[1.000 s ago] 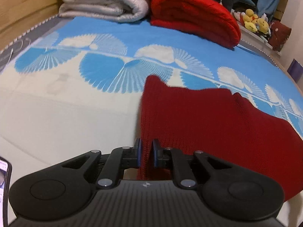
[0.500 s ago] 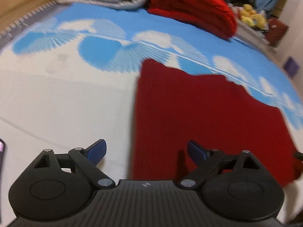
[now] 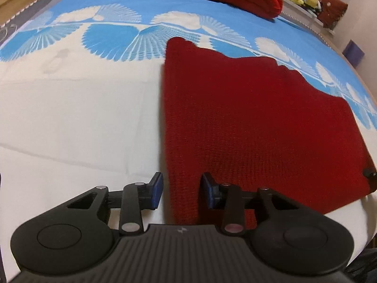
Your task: Fold small clothes
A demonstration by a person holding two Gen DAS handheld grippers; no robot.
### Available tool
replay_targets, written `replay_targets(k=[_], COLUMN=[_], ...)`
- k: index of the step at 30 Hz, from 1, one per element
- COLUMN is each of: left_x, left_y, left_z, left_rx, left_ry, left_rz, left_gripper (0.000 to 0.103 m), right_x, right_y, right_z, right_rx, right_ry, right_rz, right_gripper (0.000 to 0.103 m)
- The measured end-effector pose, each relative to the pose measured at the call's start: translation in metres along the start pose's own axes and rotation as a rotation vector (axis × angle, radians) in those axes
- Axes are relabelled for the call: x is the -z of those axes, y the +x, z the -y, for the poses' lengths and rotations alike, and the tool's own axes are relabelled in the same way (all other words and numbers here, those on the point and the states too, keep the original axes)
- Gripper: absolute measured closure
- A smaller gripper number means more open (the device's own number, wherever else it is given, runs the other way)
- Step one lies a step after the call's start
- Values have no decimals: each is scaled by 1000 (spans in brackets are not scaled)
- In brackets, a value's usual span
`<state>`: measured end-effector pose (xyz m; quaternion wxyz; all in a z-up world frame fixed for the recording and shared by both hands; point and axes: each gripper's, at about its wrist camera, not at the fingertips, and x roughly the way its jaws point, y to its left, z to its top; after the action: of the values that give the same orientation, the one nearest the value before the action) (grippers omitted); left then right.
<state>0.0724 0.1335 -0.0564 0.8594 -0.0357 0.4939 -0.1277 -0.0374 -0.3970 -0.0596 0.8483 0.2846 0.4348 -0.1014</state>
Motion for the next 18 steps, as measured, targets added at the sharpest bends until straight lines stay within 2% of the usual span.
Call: replay_targets(k=[1, 2, 4, 5, 9, 11, 13, 14, 18], left_x=[0, 0, -1, -2, -9, -13, -15, -18, -25], left_y=[-1, -3, -8, -11, -28, -37, -45, -45, -36], left_z=[-2, -2, 3, 6, 24, 37, 51, 58, 77], left_rx=[9, -2, -57, -76, -124, -169, -190, -194, -207], left_ry=[-2, 10, 23, 28, 48, 34, 38, 56, 92], left_rz=[6, 15, 36, 46, 128, 184, 253, 263, 253], left_gripper=[56, 45, 29, 23, 15, 0, 0, 0, 0], right_x=[-1, 1, 1, 0, -3, -4, -4, -4, -3], right_y=[2, 2, -2, -5, -21, -29, -37, -38, -34], right_z=[1, 1, 0, -2, -10, -16, -27, -32, -65], right_rx=[-1, 15, 57, 66, 85, 86, 51, 30, -17], right_ry=[-4, -3, 16, 24, 31, 42, 54, 49, -72], right_rz=[-2, 5, 40, 67, 194, 265, 325, 336, 322], right_gripper=[74, 59, 40, 41, 38, 35, 32, 30, 26])
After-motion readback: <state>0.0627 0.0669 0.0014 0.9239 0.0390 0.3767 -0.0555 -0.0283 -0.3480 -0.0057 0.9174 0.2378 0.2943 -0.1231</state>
